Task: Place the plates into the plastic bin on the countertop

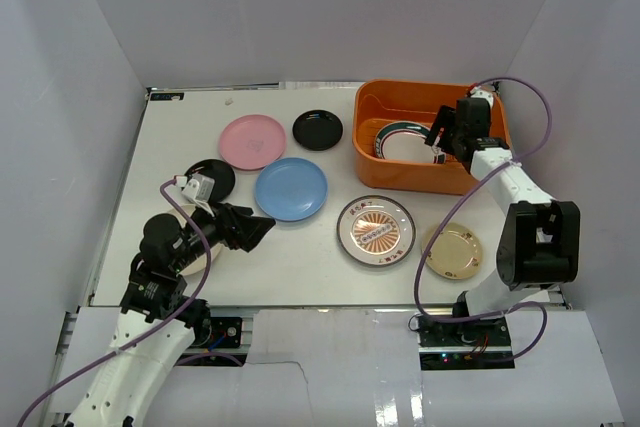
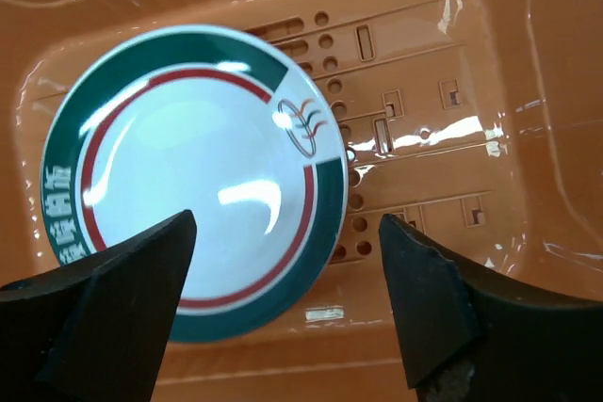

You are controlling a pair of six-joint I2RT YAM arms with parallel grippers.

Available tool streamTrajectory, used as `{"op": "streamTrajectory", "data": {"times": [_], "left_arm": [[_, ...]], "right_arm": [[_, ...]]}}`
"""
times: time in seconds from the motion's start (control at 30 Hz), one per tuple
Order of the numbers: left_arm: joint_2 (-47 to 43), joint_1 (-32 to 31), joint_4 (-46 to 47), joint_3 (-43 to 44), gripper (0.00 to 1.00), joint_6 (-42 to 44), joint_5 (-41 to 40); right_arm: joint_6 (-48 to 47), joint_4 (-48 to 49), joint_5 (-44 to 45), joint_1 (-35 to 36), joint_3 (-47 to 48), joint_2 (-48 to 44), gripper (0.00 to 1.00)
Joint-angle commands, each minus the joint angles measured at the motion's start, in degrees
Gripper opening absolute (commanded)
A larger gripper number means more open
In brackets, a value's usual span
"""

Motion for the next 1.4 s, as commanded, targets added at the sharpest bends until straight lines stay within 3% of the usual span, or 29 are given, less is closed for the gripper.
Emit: {"op": "streamTrajectory", "data": {"times": [0.0,0.1,0.23,0.33,0.37,0.4,0.43,0.57,0.6,0.63,0.7,0.73,0.8,1.0,1.2,1.37], "left_arm": [[1.0,-0.3,0.0,0.0,0.94,-0.1,-0.6],[1.6,-0.4,0.0,0.0,0.94,-0.1,-0.8],[2.1,-0.3,-0.2,0.0,0.94,-0.1,-1.1],[2.5,-0.3,-0.4,0.1,0.94,0.0,-1.3],[2.7,-0.3,-0.4,0.1,0.94,-0.1,-1.2],[2.8,-0.2,-0.4,0.1,0.94,-0.1,-1.3],[2.8,-0.2,-0.4,0.1,0.94,-0.1,-1.2],[3.4,-0.3,-0.4,0.1,0.94,-0.1,-0.9],[3.5,-0.3,-0.4,0.1,0.94,-0.1,-0.9],[3.6,-0.3,-0.4,0.1,0.94,-0.1,-0.9],[3.8,-0.3,-0.4,0.1,0.94,-0.1,-1.0],[3.9,-0.3,-0.4,0.1,0.94,0.0,-1.0],[4.2,-0.2,-0.4,0.1,0.94,0.0,-0.9],[4.0,-0.2,-0.4,0.1,0.94,0.0,-1.0],[4.2,-0.3,-0.4,0.2,0.94,0.0,-0.9],[4.4,-0.2,-0.4,0.1,0.94,0.0,-0.9]], "right_arm": [[-1.0,1.7,-0.5,-0.1,1.5,-5.8,0.86],[-0.4,2.8,-4.9,1.0,0.0,-12.3,0.89],[1.5,4.7,-9.7,8.6,-7.1,-21.7,0.86],[3.4,6.1,-10.3,16.1,-16.9,-29.8,0.67],[4.1,6.8,-10.9,17.4,-23.1,-33.9,0.35],[5.1,7.8,-12.6,18.4,-26.3,-36.0,0.18],[6.4,8.1,-15.0,18.5,-32.1,-39.7,0.08],[6.6,10.4,-15.4,18.4,-42.1,-44.8,0.1],[6.4,10.1,-14.9,18.4,-42.7,-44.8,0.17],[6.0,10.2,-14.5,18.4,-43.2,-44.1,0.33],[4.6,10.1,-13.2,18.1,-42.3,-43.0,0.43],[4.1,10.0,-12.4,17.9,-41.6,-41.7,0.56],[2.2,10.2,-8.9,16.7,-39.6,-39.2,0.65],[1.1,13.5,-8.3,12.6,-40.5,-31.1,0.62],[3.4,19.3,-16.4,11.9,-44.0,-27.6,0.51],[8.3,26.5,-26.1,12.0,-50.3,-27.0,0.49]]}}
